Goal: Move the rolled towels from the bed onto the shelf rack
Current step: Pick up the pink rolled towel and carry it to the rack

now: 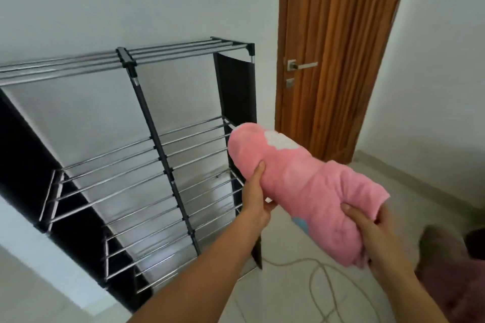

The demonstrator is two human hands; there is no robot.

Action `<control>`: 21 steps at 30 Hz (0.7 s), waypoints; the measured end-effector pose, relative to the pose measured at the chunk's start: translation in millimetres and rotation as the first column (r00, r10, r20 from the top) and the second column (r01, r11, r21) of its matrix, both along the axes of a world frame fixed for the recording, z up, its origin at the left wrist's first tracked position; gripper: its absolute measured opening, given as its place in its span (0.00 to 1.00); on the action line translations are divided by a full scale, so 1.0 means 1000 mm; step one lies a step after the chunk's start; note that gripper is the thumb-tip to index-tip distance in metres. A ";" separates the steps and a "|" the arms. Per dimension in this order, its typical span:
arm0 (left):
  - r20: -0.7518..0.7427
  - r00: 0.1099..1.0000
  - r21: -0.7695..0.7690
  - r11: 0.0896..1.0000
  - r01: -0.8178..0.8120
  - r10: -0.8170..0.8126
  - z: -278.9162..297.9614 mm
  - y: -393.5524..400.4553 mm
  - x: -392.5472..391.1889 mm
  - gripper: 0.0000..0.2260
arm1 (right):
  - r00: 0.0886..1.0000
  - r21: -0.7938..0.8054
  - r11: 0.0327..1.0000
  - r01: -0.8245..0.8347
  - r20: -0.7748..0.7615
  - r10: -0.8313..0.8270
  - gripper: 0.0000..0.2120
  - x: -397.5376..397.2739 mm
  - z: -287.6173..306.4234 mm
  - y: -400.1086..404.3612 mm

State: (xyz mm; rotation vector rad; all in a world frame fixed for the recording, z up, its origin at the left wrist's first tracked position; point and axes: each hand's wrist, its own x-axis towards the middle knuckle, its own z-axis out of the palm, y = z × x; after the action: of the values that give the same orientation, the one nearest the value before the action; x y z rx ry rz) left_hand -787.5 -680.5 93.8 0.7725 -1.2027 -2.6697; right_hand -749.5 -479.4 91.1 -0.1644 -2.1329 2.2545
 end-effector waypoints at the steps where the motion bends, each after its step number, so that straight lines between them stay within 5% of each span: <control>1: -0.001 0.999 -0.014 0.999 -0.032 0.032 0.002 -0.011 -0.008 0.31 | 0.999 0.013 0.999 -0.032 -0.016 0.032 0.20 -0.013 0.002 -0.011; 6: -0.005 0.989 -0.111 0.983 -0.147 0.147 0.016 -0.076 -0.051 0.26 | 0.988 0.030 0.989 -0.148 -0.031 0.149 0.31 -0.073 0.001 -0.069; 11: 0.030 0.984 -0.203 0.965 -0.164 0.173 0.026 -0.147 -0.106 0.26 | 0.983 -0.022 0.983 -0.183 -0.002 0.183 0.22 -0.128 -0.011 -0.140; 21: 0.037 0.973 -0.270 0.939 -0.211 0.229 0.039 -0.237 -0.212 0.26 | 0.987 -0.171 0.972 -0.162 -0.021 0.161 0.26 -0.205 -0.010 -0.251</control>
State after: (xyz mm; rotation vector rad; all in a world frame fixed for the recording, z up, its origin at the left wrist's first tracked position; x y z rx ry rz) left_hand -999.9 -917.2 132.4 0.8987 -1.3629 -2.2627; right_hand -954.8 -730.1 81.0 0.0142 -2.0139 2.5263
